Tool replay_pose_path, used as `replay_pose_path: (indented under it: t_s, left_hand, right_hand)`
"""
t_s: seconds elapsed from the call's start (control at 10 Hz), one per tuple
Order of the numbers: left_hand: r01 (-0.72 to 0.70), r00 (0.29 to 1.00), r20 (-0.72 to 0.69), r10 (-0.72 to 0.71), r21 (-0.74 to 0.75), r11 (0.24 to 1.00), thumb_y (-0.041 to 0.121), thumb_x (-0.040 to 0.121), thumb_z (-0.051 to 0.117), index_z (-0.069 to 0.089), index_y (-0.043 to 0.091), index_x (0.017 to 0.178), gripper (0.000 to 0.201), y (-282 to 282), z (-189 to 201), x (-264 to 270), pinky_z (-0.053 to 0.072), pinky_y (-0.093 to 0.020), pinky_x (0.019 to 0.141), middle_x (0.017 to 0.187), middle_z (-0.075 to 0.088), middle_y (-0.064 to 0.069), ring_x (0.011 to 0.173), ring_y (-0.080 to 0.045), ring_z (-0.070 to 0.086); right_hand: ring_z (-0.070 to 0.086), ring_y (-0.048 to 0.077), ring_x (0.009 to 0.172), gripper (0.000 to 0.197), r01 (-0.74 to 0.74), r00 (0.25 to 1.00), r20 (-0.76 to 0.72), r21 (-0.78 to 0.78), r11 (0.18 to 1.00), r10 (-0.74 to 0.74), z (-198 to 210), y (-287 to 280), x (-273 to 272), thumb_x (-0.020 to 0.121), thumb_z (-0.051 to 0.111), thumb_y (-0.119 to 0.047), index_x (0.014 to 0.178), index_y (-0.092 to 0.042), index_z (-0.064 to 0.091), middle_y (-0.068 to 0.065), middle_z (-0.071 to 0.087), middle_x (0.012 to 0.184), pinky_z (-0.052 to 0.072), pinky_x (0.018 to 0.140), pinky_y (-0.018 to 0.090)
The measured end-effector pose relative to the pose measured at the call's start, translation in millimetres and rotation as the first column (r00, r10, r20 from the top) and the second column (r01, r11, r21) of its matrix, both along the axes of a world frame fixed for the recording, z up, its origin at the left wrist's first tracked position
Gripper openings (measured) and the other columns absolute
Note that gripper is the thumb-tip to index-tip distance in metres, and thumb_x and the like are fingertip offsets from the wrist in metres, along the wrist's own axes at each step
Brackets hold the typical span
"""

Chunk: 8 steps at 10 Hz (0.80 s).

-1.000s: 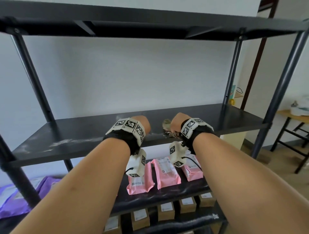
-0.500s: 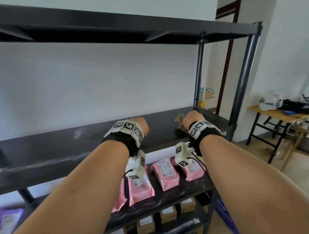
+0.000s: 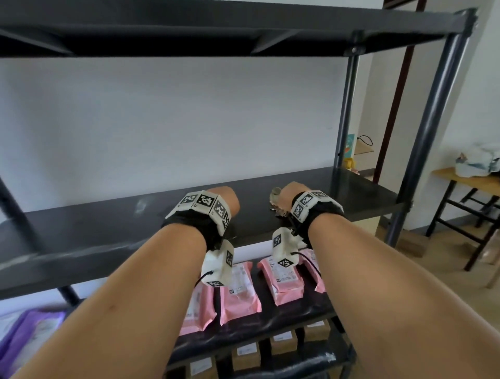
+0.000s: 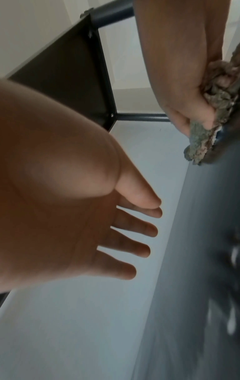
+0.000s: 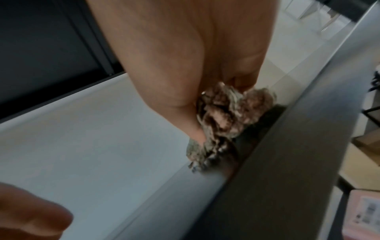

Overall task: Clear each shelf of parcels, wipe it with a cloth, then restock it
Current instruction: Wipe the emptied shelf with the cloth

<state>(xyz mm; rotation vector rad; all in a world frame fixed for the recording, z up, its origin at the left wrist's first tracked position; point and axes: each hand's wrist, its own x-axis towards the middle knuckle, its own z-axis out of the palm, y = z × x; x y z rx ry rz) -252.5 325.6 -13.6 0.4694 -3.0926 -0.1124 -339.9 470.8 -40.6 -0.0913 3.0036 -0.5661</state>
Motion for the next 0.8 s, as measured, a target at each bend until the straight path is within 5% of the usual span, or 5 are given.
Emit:
replay_pose_path:
  t_s: [0.2, 0.3, 0.5, 0.7, 0.8]
  left_hand:
    - [0.017, 0.972, 0.234, 0.025, -0.175, 0.984, 0.018, 0.076, 0.053, 0.059, 0.022, 0.067, 0.011, -116.3, -41.6, -31.5, 0.046, -0.027, 0.063, 0.085, 0.065, 0.0, 0.066, -0.013, 0.054]
    - [-0.05, 0.97, 0.228, 0.087, -0.166, 0.985, 0.025, 0.078, 0.06, 0.056, 0.023, 0.075, 0.006, -145.4, -45.7, -1.5, 0.048, -0.025, 0.065, 0.086, 0.063, 0.003, 0.073, -0.012, 0.058]
    - [-0.042, 0.998, 0.05, 0.046, -0.084, 0.996, 0.011, 0.098, 0.043, 0.058, 0.001, 0.121, 0.03, -142.4, -22.2, 77.9, 0.043, -0.033, 0.094, 0.123, 0.058, -0.016, 0.12, -0.029, 0.053]
    - [-0.015, 0.975, 0.215, 0.063, -0.216, 0.976, 0.015, 0.094, 0.05, 0.062, 0.002, 0.114, 0.027, -185.9, -38.4, 113.9, 0.049, -0.033, 0.092, 0.119, 0.062, -0.01, 0.11, -0.03, 0.059]
    - [0.031, 0.966, 0.255, 0.05, -0.304, 0.952, 0.019, 0.089, 0.055, 0.066, 0.006, 0.111, 0.028, -234.0, -57.2, 96.4, 0.051, -0.036, 0.091, 0.118, 0.063, -0.01, 0.105, -0.029, 0.062]
  right_hand:
    - [0.066, 0.03, 0.085, 0.03, -0.238, 0.97, 0.033, -0.073, 0.969, 0.241, 3.1, -60.9, 36.7, 0.075, 0.061, -0.038, 0.086, -0.011, 0.069, 0.006, 0.068, 0.091, 0.055, 0.08, 0.039]
    - [0.064, 0.027, 0.061, 0.042, -0.279, 0.96, 0.005, 0.101, 0.955, 0.28, 3.2, -97.0, 56.6, 0.068, 0.052, -0.052, 0.058, -0.013, 0.063, 0.004, 0.068, 0.065, 0.052, 0.066, 0.033]
    - [0.066, 0.029, 0.074, 0.033, -0.38, 0.924, 0.061, 0.253, 0.89, 0.378, 0.4, -154.9, 84.8, 0.074, 0.064, -0.048, 0.073, -0.014, 0.062, 0.002, 0.068, 0.079, 0.055, 0.077, 0.038]
    - [0.067, 0.025, 0.072, 0.026, -0.432, 0.9, 0.015, 0.174, 0.885, 0.436, -4.6, -197.0, 124.2, 0.08, 0.064, -0.039, 0.068, -0.016, 0.059, 0.004, 0.071, 0.084, 0.055, 0.075, 0.035]
    - [0.064, 0.02, 0.088, 0.025, -0.481, 0.876, 0.038, 0.026, 0.876, 0.48, 8.8, -191.5, 141.4, 0.091, 0.061, -0.024, 0.11, -0.009, 0.068, 0.008, 0.066, 0.116, 0.051, 0.076, 0.023]
